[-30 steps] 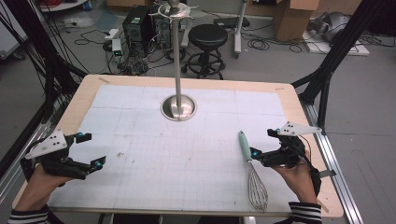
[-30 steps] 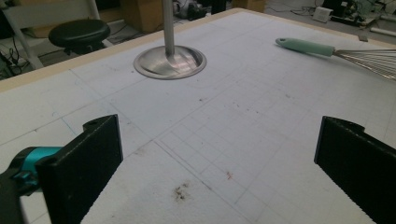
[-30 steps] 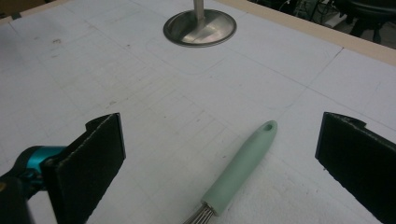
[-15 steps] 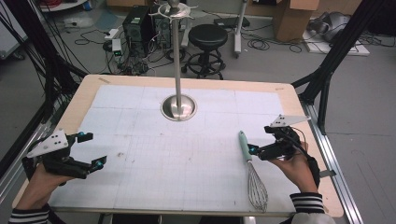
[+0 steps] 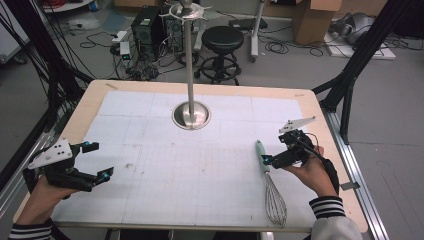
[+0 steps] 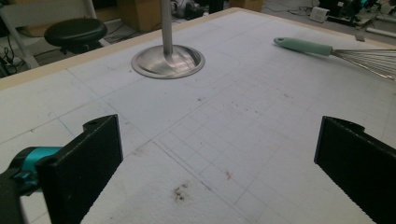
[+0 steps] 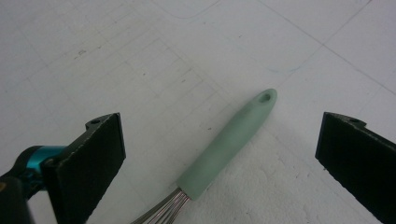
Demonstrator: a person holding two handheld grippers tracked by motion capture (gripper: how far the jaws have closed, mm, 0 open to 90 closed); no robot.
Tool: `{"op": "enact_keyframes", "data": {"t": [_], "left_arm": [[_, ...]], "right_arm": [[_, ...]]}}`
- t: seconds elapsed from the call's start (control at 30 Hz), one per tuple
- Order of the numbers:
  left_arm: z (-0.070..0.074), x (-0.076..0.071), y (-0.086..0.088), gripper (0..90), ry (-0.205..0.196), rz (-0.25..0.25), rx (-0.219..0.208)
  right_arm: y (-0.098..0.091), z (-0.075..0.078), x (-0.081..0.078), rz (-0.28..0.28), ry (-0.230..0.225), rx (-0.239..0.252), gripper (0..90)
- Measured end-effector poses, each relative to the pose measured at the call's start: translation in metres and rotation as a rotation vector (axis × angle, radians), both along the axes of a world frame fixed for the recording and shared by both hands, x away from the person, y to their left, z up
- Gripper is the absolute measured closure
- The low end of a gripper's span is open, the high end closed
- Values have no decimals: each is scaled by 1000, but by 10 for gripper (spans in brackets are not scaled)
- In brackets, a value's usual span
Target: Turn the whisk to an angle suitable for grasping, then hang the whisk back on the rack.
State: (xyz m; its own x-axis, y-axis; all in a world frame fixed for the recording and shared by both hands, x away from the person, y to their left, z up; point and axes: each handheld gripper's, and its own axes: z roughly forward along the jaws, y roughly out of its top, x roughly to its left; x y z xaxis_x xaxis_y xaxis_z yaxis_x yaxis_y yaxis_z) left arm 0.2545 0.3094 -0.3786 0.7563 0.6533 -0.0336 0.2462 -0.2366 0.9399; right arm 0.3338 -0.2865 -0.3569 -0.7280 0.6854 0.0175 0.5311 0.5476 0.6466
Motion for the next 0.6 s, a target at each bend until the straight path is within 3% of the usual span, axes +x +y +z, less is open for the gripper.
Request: {"op": "enact_keyframes", "data": {"t": [0.47,0.6], "left_arm": [[0,0,0,17,2,0,-1],[0,0,0,17,3,0,-4]], "right_arm": [[12,-20,9,-15,86,-52,7],[14,-24,11,-21,88,-70,7]]}}
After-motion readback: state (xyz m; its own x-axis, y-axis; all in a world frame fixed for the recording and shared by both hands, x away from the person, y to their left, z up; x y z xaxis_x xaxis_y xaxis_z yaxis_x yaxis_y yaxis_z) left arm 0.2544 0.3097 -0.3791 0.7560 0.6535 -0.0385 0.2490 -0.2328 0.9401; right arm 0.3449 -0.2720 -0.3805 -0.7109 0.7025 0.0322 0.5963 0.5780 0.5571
